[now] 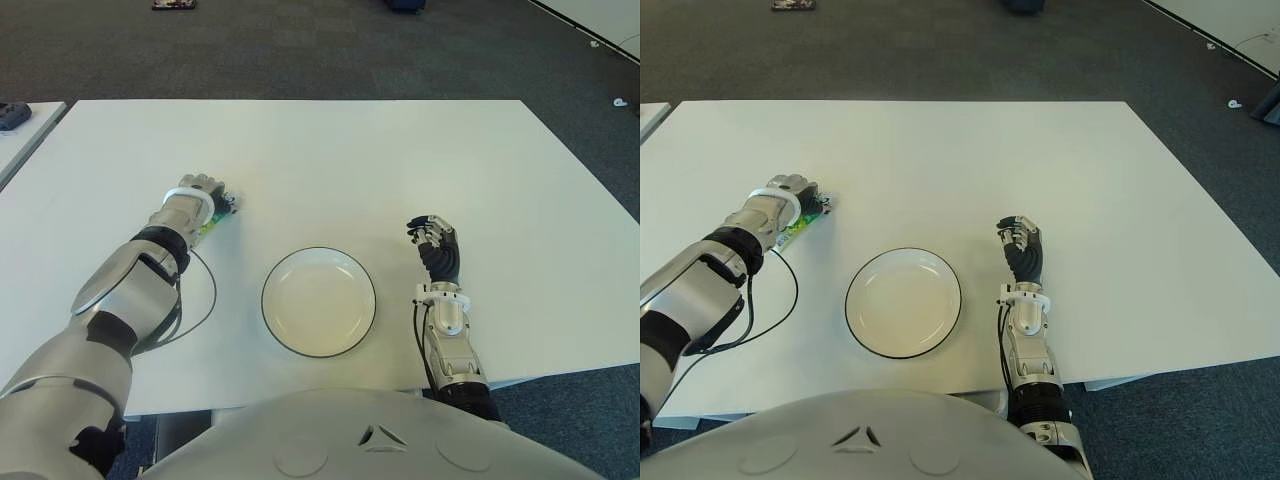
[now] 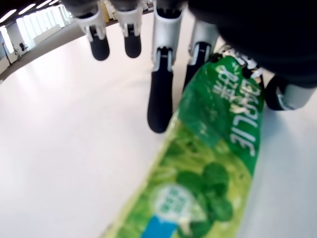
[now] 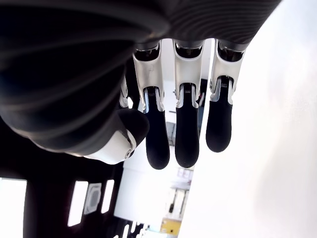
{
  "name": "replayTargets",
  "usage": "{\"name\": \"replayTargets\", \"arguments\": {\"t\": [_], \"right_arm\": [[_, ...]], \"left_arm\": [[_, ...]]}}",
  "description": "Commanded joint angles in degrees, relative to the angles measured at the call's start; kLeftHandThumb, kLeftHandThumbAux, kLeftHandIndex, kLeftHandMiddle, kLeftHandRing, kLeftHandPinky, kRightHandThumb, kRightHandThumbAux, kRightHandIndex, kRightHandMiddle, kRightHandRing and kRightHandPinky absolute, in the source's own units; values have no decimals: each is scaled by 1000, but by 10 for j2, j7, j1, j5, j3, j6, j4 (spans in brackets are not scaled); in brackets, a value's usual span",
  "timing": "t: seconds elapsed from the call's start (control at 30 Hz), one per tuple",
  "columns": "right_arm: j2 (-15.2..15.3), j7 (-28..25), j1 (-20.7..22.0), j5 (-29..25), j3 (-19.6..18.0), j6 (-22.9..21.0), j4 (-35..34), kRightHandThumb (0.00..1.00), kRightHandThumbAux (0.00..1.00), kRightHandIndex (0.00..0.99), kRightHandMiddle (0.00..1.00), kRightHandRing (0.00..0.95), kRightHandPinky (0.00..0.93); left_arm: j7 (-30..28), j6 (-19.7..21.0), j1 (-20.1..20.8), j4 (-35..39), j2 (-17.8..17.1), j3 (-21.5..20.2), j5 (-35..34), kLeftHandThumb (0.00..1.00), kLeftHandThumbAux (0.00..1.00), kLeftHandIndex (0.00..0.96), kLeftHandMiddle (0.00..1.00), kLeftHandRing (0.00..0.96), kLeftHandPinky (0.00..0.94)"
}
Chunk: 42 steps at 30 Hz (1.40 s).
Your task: Put the toothpaste on the table into the plate.
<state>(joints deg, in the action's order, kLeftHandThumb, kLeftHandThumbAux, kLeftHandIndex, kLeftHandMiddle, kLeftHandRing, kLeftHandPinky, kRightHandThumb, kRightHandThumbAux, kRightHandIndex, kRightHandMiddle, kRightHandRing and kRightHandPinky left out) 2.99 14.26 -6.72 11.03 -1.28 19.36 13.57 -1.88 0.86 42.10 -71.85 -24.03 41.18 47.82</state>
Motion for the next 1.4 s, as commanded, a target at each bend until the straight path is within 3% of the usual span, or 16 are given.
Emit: {"name": "replayTargets", "arguments": {"t": [0.03, 0.23, 0.3, 0.37, 0.47, 0.5, 0.53, 0.63, 0.67, 0.77, 0.97, 1.4], "right_arm": [[-2, -4, -1, 0, 2, -3, 1, 709, 729, 423, 479, 472, 482], [-2, -4, -2, -1, 2, -4, 0, 709, 729, 423, 478, 471, 481], [-2, -5, -1, -1, 2, -4, 1, 709, 729, 423, 478, 471, 482], [-2, -5, -1, -2, 1, -5, 1, 709, 729, 423, 479, 472, 483], [-3, -4, -1, -2, 0, -6, 1, 708, 729, 423, 479, 471, 482], [-3, -4, 0, -2, 0, -7, 2, 708, 729, 423, 479, 471, 481], [-3, -4, 0, -2, -1, -7, 2, 708, 729, 423, 479, 471, 481], [-3, -4, 0, -3, -1, -7, 1, 708, 729, 423, 479, 471, 480], [-3, -4, 0, -3, -1, -7, 2, 708, 729, 423, 479, 471, 480], [-2, -4, 0, -3, -1, -5, 2, 708, 729, 423, 480, 472, 481], [-1, -3, 0, -2, -1, -2, 4, 709, 729, 422, 482, 476, 485], [0, -4, 2, -2, -2, 2, 7, 710, 729, 423, 485, 481, 489]], "left_arm": [[-72, -19, -98, -20, 44, 16, -5, 331, 295, 0, 0, 0, 6], [-55, 12, -106, -15, 52, -11, -33, 341, 413, 30, 0, 0, 48], [-38, 22, -112, -10, 55, -27, -47, 342, 445, 71, 9, 0, 67], [-14, 32, -119, -5, 58, -45, -63, 365, 499, 189, 74, 47, 128], [10, 40, -126, 0, 60, -62, -77, 416, 591, 353, 220, 193, 266], [22, 42, -129, 2, 61, -69, -83, 423, 602, 372, 242, 217, 287], [34, 43, -131, 3, 63, -76, -88, 524, 638, 394, 343, 327, 381], [60, 43, -137, 6, 65, -88, -98, 647, 682, 422, 535, 532, 555], [69, 42, -139, 7, 66, -93, -100, 670, 691, 429, 614, 610, 641], [101, 39, -146, 10, 71, -105, -107, 698, 702, 438, 723, 715, 746], [130, 34, -155, 10, 77, -118, -111, 709, 709, 441, 789, 775, 787], [120, 36, -154, 6, 80, -128, -109, 708, 713, 441, 796, 778, 775]]}}
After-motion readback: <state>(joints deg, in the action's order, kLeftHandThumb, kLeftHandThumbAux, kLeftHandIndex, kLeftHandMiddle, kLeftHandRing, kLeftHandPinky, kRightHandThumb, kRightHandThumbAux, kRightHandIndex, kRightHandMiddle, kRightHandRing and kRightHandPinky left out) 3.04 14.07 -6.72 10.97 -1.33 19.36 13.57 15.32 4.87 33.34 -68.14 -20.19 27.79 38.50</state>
